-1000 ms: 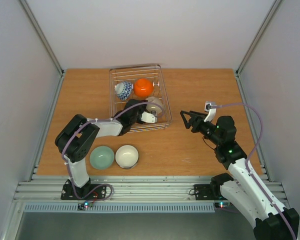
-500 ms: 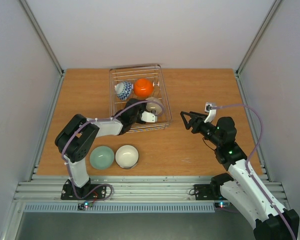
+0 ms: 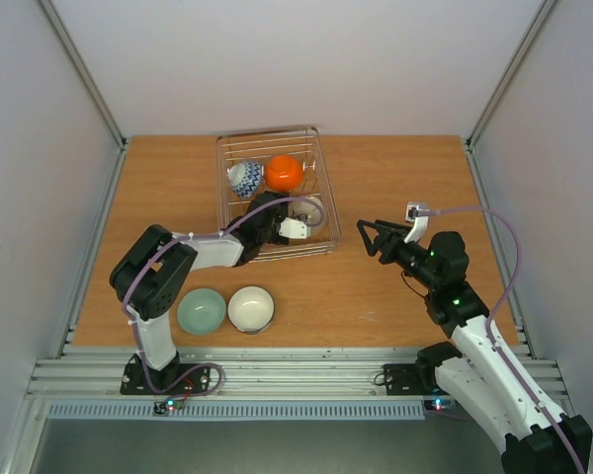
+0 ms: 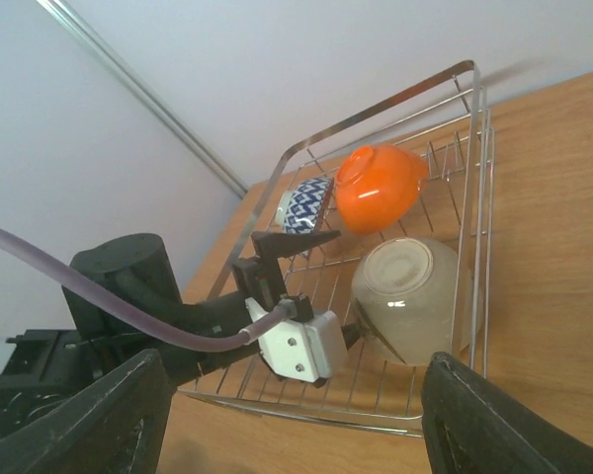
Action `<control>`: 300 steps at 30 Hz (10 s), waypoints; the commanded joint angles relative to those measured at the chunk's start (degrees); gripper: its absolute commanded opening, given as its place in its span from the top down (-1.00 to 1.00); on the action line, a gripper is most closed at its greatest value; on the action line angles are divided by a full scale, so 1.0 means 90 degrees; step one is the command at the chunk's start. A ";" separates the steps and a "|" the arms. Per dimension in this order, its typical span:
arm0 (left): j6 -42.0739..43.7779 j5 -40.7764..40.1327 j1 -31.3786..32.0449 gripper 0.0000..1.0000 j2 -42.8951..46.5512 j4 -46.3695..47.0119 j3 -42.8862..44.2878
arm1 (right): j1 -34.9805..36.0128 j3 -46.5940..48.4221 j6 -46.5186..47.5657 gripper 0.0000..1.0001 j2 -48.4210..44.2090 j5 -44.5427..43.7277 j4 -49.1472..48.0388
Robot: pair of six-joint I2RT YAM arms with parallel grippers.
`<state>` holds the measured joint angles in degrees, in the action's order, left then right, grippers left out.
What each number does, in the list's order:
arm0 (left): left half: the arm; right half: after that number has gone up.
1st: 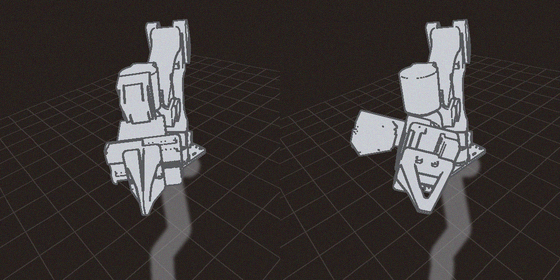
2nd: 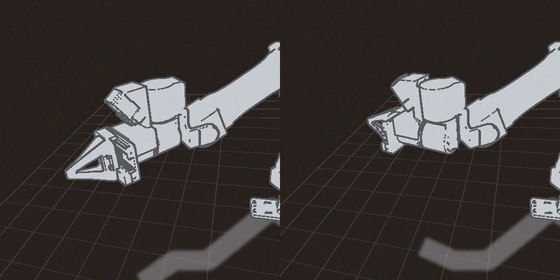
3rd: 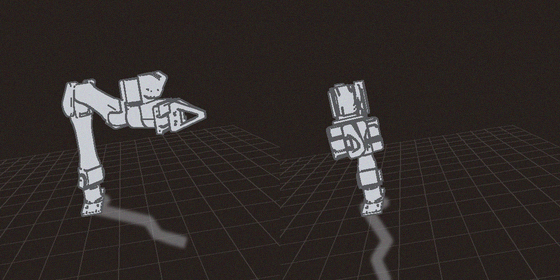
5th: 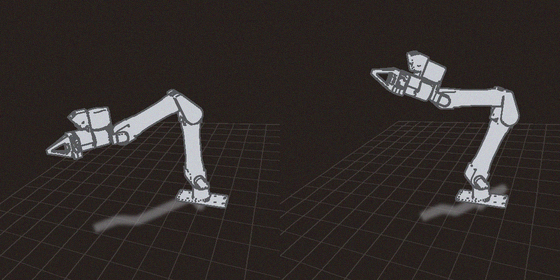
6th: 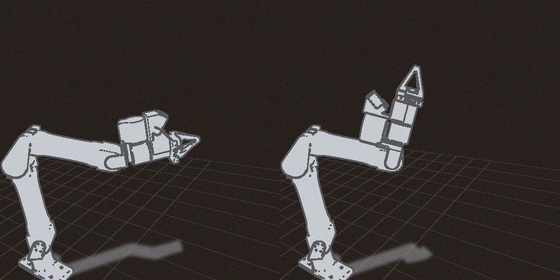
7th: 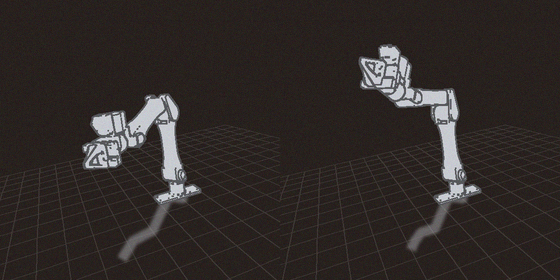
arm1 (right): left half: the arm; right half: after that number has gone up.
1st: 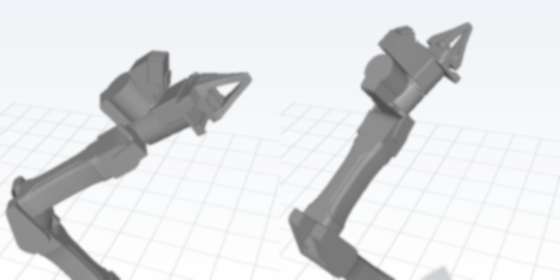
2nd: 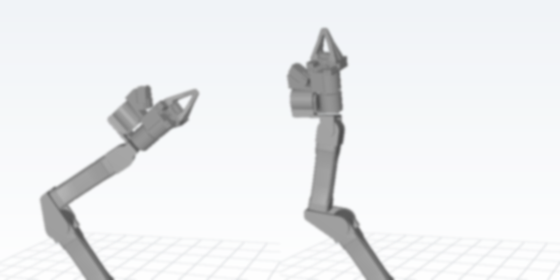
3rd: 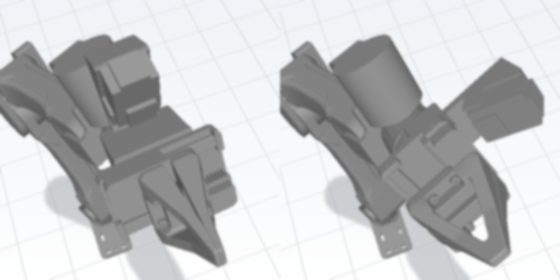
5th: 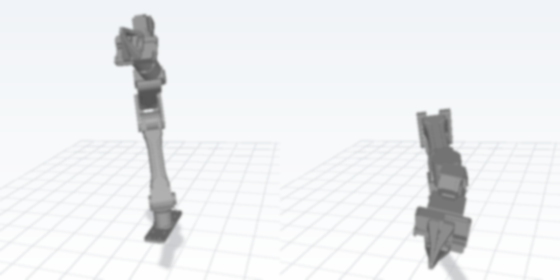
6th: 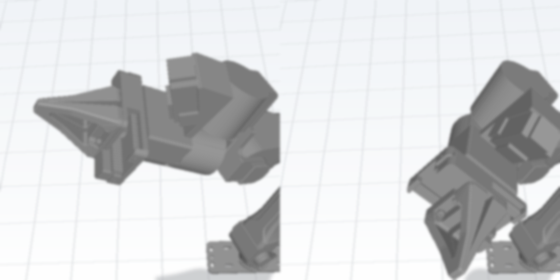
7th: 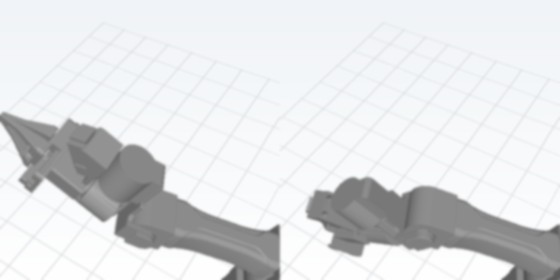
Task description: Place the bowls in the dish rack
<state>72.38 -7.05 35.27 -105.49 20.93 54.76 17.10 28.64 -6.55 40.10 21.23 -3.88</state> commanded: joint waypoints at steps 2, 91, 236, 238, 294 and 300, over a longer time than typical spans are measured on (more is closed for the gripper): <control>-0.0403 -0.0503 0.0017 -0.99 -0.0251 0.0879 0.0418 | 0.0024 -0.0058 -0.0034 -0.39 -0.0050 0.0066 -0.0162; -0.7387 0.1898 -0.0449 -0.72 0.2708 -0.5547 0.2244 | 0.4950 0.2812 -0.0307 0.32 0.6261 -0.1587 0.1691; -0.6775 0.0967 -0.0466 0.99 0.1845 -0.6027 0.2502 | 0.1507 -0.0059 0.0298 -0.08 0.2983 -0.0631 -0.3076; -0.6672 0.0478 -0.0337 0.99 0.1681 -0.6077 0.2567 | 0.1505 -0.0125 0.0288 -0.09 0.2867 -0.0636 -0.3069; -0.4847 -0.2384 0.0236 0.44 0.0192 -0.5976 0.2019 | 0.1502 -0.0528 0.0191 -0.08 0.2348 -0.0738 -0.2962; -0.4921 -0.2135 0.0250 -0.13 0.0065 -0.6044 0.1997 | 0.1502 -0.0554 0.0190 -0.08 0.2313 -0.0752 -0.2965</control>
<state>29.82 -31.05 37.32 -102.39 -31.05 72.34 30.28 24.25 -4.69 62.11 15.07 -29.95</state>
